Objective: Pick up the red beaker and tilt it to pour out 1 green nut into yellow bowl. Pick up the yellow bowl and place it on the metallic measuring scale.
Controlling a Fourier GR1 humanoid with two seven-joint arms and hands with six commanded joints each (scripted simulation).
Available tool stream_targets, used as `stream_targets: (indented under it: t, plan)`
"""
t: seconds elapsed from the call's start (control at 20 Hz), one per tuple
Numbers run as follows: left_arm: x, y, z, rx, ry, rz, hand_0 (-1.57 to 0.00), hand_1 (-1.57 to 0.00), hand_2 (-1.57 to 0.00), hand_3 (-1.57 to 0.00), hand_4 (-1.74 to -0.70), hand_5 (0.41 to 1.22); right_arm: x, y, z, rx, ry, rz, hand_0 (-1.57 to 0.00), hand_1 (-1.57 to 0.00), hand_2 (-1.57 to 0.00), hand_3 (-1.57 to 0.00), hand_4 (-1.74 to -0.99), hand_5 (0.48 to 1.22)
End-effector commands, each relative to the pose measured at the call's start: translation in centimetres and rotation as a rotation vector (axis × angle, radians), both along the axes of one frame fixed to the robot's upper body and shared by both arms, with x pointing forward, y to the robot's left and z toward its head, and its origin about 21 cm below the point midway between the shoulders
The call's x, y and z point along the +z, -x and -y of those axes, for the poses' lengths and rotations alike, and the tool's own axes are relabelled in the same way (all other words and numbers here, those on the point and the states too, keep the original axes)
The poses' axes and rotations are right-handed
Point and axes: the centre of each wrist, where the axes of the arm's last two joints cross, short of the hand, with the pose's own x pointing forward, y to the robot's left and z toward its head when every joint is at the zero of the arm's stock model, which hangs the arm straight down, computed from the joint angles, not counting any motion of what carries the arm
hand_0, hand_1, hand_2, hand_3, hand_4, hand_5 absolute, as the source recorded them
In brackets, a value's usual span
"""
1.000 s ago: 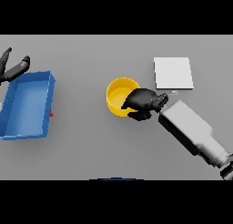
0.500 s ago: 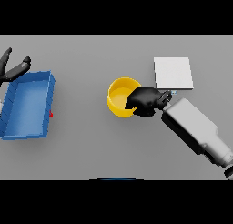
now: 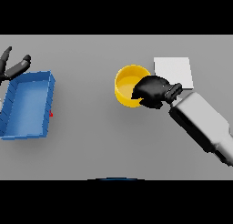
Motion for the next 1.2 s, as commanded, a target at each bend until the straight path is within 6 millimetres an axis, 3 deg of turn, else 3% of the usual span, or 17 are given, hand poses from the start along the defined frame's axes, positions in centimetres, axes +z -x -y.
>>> stream_targets:
  t: [0.0, 0.25, 0.55, 1.0, 1.15]
  plan:
    - [-0.3, 0.1, -0.1, -0.009, 0.01, 0.001, 0.0, 0.0, 0.0, 0.0, -0.8, 0.702, 0.0, 0.3, -0.2, -0.003, -0.003, -0.001, -1.57, -1.57, -1.49, -1.18, -1.739, 1.219]
    - [-0.2, 0.2, 0.1, 0.006, 0.031, -0.005, 0.0, 0.0, 0.0, 0.0, -0.82, 0.717, 2.2, -1.1, 1.7, -0.105, -0.006, 0.068, -1.54, -1.57, -1.49, -1.18, -1.74, 1.22]
    - [0.3, 0.6, 0.1, 0.018, 0.03, -0.009, 0.0, 0.0, 0.0, 0.0, -0.84, 0.739, 3.3, -3.5, 5.7, -0.208, -0.037, 0.157, -1.56, -1.57, -1.54, -1.15, -1.741, 1.221]
    - [1.1, 1.2, 0.5, 0.041, 0.028, -0.024, 0.0, 0.0, 0.0, 0.0, -0.86, 0.779, 0.4, -6.7, 9.8, -0.389, -0.041, 0.161, -1.57, -1.57, -1.5, -1.18, -1.741, 1.221]
    - [0.8, 0.7, 0.8, 0.046, 0.02, -0.039, 0.0, 0.0, 0.0, 0.0, -0.86, 0.797, -0.8, -7.1, 10.7, -0.416, -0.034, 0.148, -1.57, -1.57, -1.43, -1.29, -1.741, 1.221]
